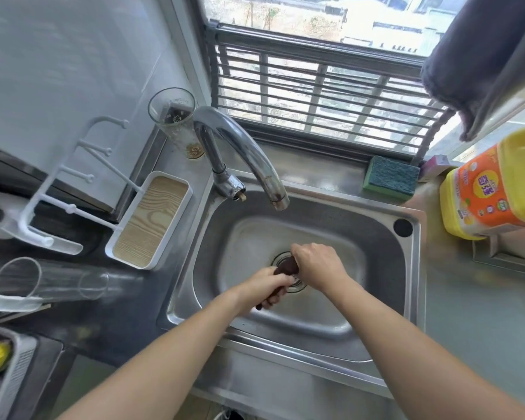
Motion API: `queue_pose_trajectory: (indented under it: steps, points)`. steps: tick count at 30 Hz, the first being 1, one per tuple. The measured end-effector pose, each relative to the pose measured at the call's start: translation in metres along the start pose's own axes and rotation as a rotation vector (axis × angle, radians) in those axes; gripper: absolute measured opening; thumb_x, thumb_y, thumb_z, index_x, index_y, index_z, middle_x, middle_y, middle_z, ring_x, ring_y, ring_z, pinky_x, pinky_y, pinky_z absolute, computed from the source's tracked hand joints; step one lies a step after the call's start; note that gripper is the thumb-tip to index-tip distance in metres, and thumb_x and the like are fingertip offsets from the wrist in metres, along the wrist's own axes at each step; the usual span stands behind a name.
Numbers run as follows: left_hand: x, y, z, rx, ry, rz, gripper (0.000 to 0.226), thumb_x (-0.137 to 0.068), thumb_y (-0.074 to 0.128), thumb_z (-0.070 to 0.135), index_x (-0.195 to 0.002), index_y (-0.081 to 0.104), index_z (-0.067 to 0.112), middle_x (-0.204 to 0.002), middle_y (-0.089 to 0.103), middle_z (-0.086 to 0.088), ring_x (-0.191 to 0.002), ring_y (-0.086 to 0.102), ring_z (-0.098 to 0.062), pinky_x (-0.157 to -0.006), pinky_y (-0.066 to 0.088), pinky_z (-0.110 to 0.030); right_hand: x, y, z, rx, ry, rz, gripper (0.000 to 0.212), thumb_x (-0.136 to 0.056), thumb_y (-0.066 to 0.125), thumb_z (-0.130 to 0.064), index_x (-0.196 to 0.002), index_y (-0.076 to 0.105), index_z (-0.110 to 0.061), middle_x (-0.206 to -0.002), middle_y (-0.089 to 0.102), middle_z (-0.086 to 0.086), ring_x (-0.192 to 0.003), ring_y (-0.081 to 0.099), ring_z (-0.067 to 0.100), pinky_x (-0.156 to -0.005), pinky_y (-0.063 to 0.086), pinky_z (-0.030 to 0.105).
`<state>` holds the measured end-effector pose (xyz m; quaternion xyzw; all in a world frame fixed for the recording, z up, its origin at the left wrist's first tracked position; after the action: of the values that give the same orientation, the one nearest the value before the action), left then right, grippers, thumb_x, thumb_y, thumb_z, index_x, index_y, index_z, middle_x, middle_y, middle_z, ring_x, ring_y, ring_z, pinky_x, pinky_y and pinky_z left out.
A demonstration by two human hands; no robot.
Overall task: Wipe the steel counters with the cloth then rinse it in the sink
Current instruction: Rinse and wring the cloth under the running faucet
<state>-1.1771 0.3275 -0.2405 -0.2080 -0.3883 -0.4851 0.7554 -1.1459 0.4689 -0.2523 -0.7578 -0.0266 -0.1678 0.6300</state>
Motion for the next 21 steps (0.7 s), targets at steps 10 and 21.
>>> queue_pose_trajectory:
  steps: [10, 21]
  points:
    - [0.002, -0.047, 0.015, -1.127, 0.772, 0.377, 0.016, -0.096, 0.053, 0.018, -0.111, 0.059, 0.020, -0.094, 0.056, -0.006, -0.085, 0.049, -0.027, -0.073, 0.047, -0.043, 0.020, -0.006, -0.010, -1.532, 0.295, -0.932, 0.045, -0.082, 0.083, -0.041, -0.108, 0.062, -0.012, -0.108, 0.066, 0.017, -0.097, 0.069, 0.028, -0.084, 0.059, 0.049]
    - [0.006, -0.034, 0.026, -1.377, 0.294, 0.350, 0.014, -0.084, 0.058, 0.023, -0.084, 0.069, 0.014, -0.089, 0.073, -0.014, -0.083, 0.070, -0.039, -0.059, 0.039, -0.033, 0.006, -0.004, -0.046, -0.259, 0.079, -0.529, 0.023, -0.077, 0.066, -0.034, -0.087, 0.070, -0.014, -0.089, 0.072, 0.008, -0.079, 0.064, 0.031, -0.063, 0.044, 0.029]
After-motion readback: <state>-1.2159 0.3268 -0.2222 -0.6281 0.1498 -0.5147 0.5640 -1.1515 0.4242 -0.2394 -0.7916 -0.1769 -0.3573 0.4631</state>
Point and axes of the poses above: each hand's wrist, its own x-axis away from the middle knuckle, its own y-axis out of the palm, z = x × y, the point moved 4 cm from there along -x, towards the middle knuckle
